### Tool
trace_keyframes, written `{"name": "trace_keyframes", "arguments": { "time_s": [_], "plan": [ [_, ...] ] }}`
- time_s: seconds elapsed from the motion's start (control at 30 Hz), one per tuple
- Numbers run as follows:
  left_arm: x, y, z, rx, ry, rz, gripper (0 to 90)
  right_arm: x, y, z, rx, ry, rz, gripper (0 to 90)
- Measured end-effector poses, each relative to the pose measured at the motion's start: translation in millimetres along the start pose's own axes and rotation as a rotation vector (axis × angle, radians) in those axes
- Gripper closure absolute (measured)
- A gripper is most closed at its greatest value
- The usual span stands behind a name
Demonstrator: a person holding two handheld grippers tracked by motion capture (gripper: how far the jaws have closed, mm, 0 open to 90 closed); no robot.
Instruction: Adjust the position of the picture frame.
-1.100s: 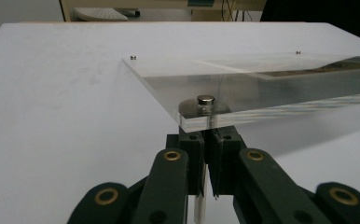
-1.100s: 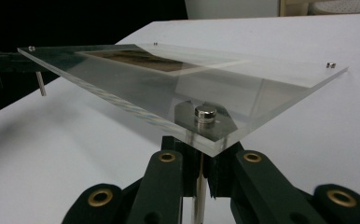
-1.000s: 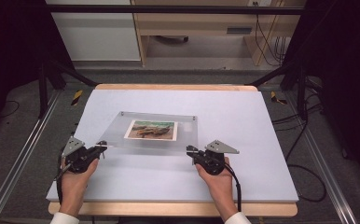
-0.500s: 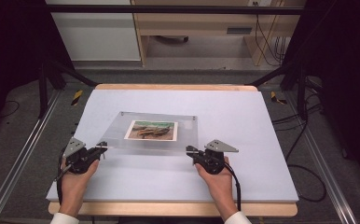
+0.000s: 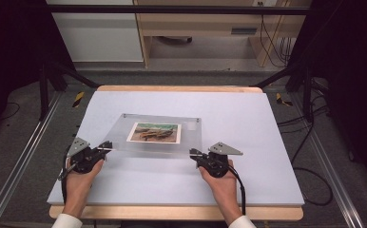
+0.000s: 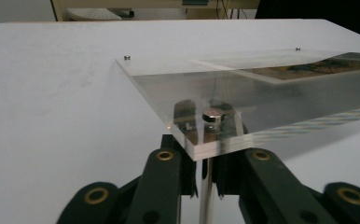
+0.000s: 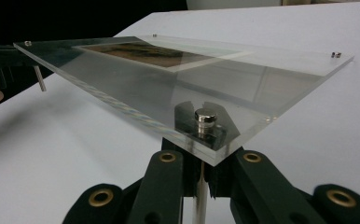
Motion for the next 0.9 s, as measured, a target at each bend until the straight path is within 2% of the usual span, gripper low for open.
{"name": "trace_keyframes", "arguments": {
  "time_s": [0.4,0.53,0.73,0.9],
  "plan": [
    [0.0,2.0,0.1,-0.031,-0.02,-0.018,83.7,1.2,-2.7,-0.5,0.001,-0.009,0.045,84.4],
    [-1.8,4.0,-1.2,-0.04,-0.015,-0.006,83.9,0.3,-3.5,-1.7,-0.011,-0.009,0.057,84.7],
    [-8.7,20.2,-8.5,-0.019,-0.003,0.012,84.0,-8.5,1.7,-10.6,-0.016,0.005,0.101,84.6],
    [-13.4,31.3,-14.7,-0.028,-0.005,0.03,84.0,-19.5,6.1,-19.8,-0.011,0.017,0.11,84.5]
  ]
}}
Point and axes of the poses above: each handheld gripper's, and its own axes: x roughly forward along the jaws, z roughly out of its underside, y roughly to its right, the point moved 4 cm from there along x, roughly forward along the jaws, and after that the axes turned 9 degrees about z, right-handed, at the moved point
